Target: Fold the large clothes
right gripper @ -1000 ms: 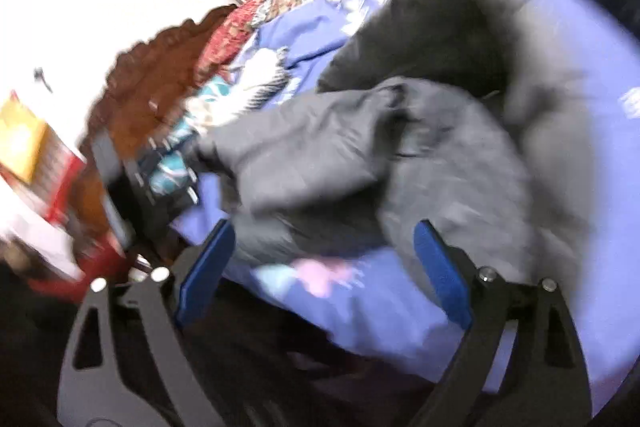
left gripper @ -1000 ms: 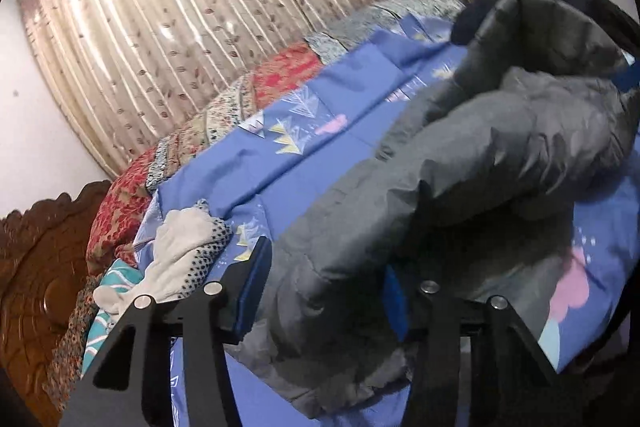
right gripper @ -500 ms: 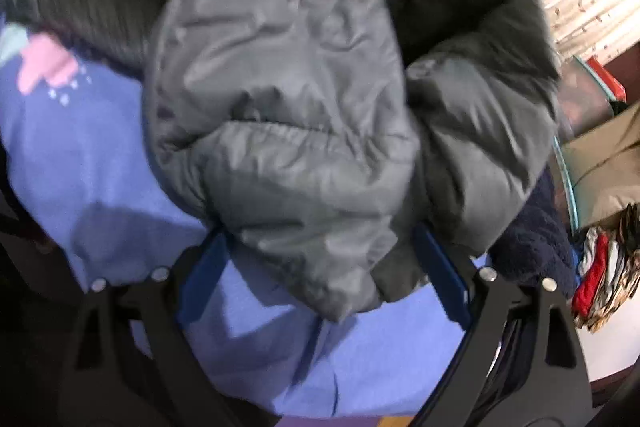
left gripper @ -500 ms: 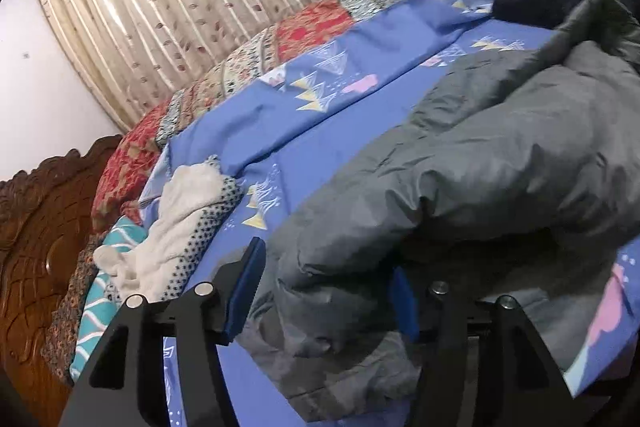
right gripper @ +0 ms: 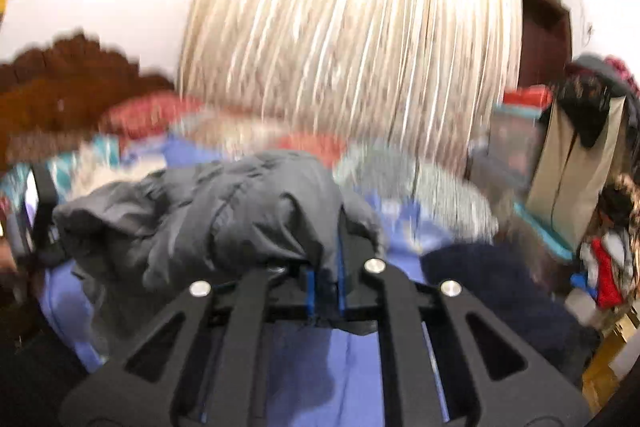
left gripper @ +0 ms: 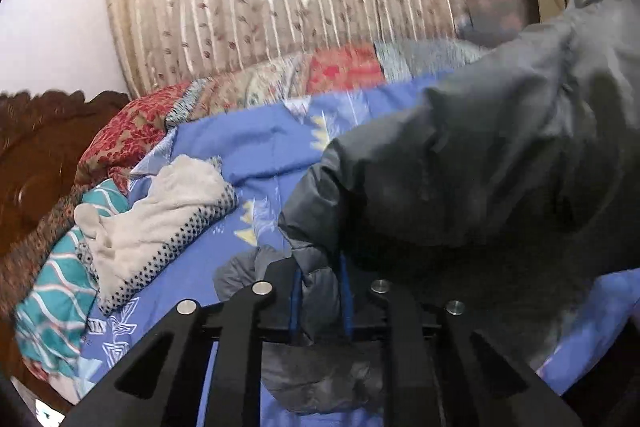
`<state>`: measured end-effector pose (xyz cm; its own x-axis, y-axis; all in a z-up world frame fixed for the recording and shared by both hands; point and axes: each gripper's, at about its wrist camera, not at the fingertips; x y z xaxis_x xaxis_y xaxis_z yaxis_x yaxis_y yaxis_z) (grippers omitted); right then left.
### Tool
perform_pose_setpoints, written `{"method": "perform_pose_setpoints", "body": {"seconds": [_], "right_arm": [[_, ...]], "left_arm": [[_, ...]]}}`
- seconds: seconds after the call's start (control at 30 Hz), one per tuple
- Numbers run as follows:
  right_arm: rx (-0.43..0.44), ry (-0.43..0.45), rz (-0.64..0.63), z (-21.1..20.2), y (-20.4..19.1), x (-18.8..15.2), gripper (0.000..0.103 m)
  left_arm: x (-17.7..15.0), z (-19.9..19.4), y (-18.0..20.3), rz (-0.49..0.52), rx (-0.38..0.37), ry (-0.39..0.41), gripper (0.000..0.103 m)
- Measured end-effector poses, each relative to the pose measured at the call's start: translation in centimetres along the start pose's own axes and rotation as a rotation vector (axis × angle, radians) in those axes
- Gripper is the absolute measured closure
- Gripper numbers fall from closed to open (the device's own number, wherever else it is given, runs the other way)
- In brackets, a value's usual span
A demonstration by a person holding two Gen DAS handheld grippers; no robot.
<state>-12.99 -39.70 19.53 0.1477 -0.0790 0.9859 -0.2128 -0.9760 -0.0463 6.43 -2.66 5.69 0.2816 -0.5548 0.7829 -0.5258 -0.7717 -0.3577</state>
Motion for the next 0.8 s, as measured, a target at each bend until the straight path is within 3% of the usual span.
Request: {"method": "perform_pose_setpoints", "body": {"seconds": [0.23,0.37,0.43,0.57,0.63,0.73,0.8], "right_arm": [[0.097,0.241,-0.03,-6.2,-3.2,9.7,0.096],[0.177,0.317,0.032,-10.0,-2.9,14.8,0.096],[0.215,0.337,0.062,-11.5,-2.6,17.4,0.096],[0.222,0.317,0.097,-12.1,-1.8,20.6,0.096],[0.182,0.298,0.091,-11.0,-1.4,21.1,0.096],[0.129,0.212,0.107,-6.6,-0.1,20.4,0.096],[0.093,0.124,0.128,-1.9,1.4,19.1,0.096]], "left_arm": [[4.7,-9.8,-7.0,-0.205,0.01,0.259,0.068],[9.0,-16.3,-10.7,-0.232,0.034,0.404,0.068],[11.5,-20.1,-12.1,-0.228,0.08,0.499,0.068],[16.9,-25.0,-14.1,-0.252,0.155,0.623,0.068],[19.3,-25.6,-14.5,-0.263,0.186,0.653,0.068],[22.8,-24.3,-13.8,-0.245,0.272,0.667,0.068],[25.1,-20.8,-12.8,-0.211,0.286,0.612,0.068]]}}
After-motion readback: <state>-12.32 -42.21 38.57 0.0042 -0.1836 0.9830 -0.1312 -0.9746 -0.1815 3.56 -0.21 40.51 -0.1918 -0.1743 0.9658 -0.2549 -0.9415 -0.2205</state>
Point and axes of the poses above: each gripper's, at about its wrist camera, not at the fingertips, and z roughly the way its jaws point, y to its right, x to its top, and after that the axes turned 12 degrees about z, right-handed
